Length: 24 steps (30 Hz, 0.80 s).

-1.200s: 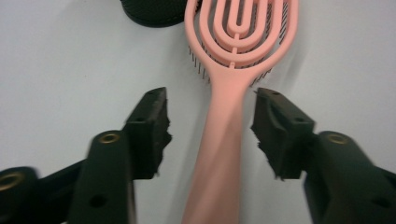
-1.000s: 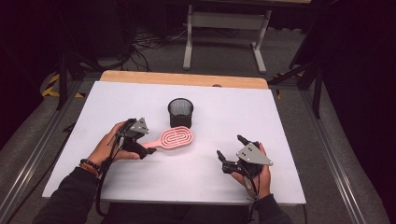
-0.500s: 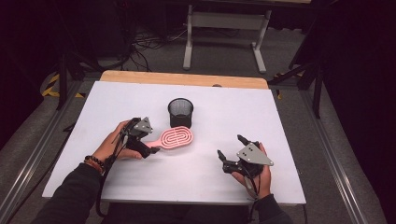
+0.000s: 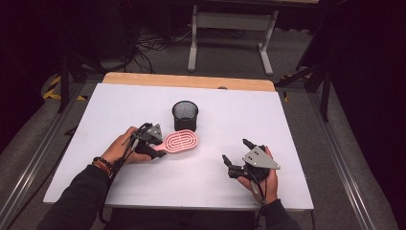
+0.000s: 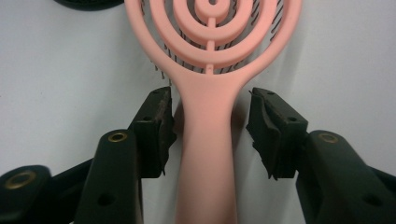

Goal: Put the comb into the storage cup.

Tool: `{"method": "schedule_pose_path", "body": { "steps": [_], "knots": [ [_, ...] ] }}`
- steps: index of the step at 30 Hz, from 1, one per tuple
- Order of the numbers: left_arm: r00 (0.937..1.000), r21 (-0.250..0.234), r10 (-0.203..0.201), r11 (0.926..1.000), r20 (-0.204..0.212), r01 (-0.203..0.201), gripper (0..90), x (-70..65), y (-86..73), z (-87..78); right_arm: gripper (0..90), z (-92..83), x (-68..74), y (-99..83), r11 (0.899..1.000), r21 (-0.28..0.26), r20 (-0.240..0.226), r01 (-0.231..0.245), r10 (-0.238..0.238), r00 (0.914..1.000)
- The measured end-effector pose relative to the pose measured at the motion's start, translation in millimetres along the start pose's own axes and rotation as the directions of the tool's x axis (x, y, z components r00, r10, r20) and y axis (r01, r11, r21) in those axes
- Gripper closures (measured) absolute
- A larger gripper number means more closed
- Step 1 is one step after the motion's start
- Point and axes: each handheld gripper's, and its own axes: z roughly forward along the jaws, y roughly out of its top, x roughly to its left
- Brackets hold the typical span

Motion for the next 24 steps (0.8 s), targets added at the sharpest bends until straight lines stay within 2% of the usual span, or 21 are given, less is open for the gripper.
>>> {"method": "schedule_pose_path", "body": {
  "steps": [2, 6, 13, 20, 24],
  "knots": [
    [0.9999, 0.005, -0.002, 1.0, 0.012, 0.002, 56.4, 0.0, 0.9, 0.0, 14.0, 0.0, 0.0, -0.1, 1.0, 0.001, -0.002, 0.0, 0.0, 1.0],
    [1.0, 0.033, -0.004, 0.9995, 0.006, 0.004, 65.4, -0.1, 5.2, -0.1, 14.0, 0.7, 0.3, -0.5, 1.0, 0.005, -0.006, -0.001, 0.001, 1.0],
    [0.9997, 0.073, 0.015, 0.9972, 0.019, -0.016, 67.8, 1.3, 10.3, 0.0, 14.0, 1.5, 1.0, -0.8, 1.0, 0.01, -0.016, 0.002, -0.002, 0.9999],
    [0.9995, 0.05, 0.03, 0.9983, -0.007, -0.03, 69.1, -3.0, 7.4, -0.6, 13.9, 2.1, 1.8, -1.2, 1.0, 0.015, -0.028, 0.005, -0.004, 0.9996],
    [0.9987, 0.031, 0.033, 0.999, -0.039, -0.031, 69.3, -8.4, 3.6, -1.6, 13.8, 2.6, 1.7, -1.7, 1.0, 0.017, -0.025, 0.005, -0.005, 0.9997]
  ]
}}
